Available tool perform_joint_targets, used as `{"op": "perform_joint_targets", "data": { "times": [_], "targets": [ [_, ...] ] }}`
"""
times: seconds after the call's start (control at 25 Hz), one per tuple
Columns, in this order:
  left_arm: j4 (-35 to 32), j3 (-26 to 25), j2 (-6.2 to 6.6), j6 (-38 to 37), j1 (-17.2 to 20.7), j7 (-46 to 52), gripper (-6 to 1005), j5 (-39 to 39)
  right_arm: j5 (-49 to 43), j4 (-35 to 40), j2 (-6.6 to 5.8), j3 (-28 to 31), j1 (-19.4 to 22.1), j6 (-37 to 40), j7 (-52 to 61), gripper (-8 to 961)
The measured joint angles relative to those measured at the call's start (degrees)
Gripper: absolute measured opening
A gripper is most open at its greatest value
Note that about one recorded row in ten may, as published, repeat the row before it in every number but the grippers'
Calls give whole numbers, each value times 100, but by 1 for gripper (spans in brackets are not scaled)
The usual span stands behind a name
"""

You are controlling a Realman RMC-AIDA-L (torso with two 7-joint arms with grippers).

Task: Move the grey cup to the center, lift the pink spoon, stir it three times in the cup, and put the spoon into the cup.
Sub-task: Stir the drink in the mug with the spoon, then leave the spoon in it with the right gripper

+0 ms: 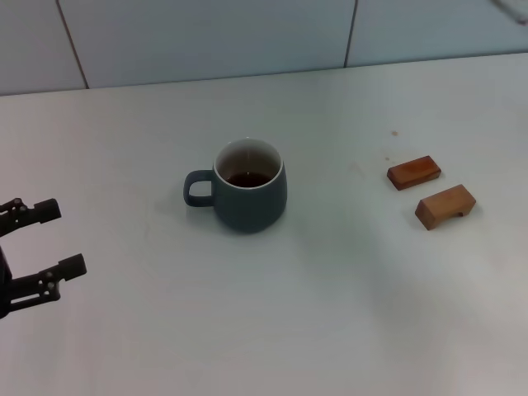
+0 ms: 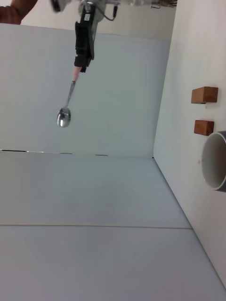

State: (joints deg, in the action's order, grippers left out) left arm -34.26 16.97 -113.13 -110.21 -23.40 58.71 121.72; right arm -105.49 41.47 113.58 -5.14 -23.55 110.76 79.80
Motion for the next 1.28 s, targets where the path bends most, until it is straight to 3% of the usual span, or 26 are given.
{"op": "perform_joint_targets", "data": {
  "times": [0.04, 0.16, 0.24, 0.32, 0.44, 0.64, 0.92, 1.04, 1.28],
  "targets": [
    [0, -10, -24, 1, 0, 0, 832, 1, 17, 482, -112, -455, -93, 34, 728, 115],
    [0, -14, -43, 5, -4, 0, 832, 1, 19, 1003, -163, -815, -182, 87, 1361, 115],
    [0, -17, -64, 16, -12, 1, 832, 0, -29, 1976, -183, -1371, -311, 135, 2358, 114],
    [0, -18, -77, 38, -18, 10, 832, -4, -44, 2242, -185, -1541, -339, 143, 2626, 114],
    [-2, -18, -87, 80, -37, 34, 832, -10, -101, 3329, -192, -2261, -455, 160, 3661, 114],
    [-3, -18, -92, 113, -50, 49, 832, -12, -462, 4166, -212, -2894, -731, 132, 4595, 114],
    [-2, -12, -96, 141, -67, 53, 831, -17, -1192, 4311, -316, -3373, -1320, 101, 5357, 114],
    [-2, -9, -97, 141, -72, 60, 831, -17, -1747, 4157, -338, -3638, -1762, 93, 5639, 114],
    [-2, -15, -103, 141, -83, 62, 831, -17, -2231, 3770, -338, -4039, -2256, 89, 5782, 115]
  ]
}}
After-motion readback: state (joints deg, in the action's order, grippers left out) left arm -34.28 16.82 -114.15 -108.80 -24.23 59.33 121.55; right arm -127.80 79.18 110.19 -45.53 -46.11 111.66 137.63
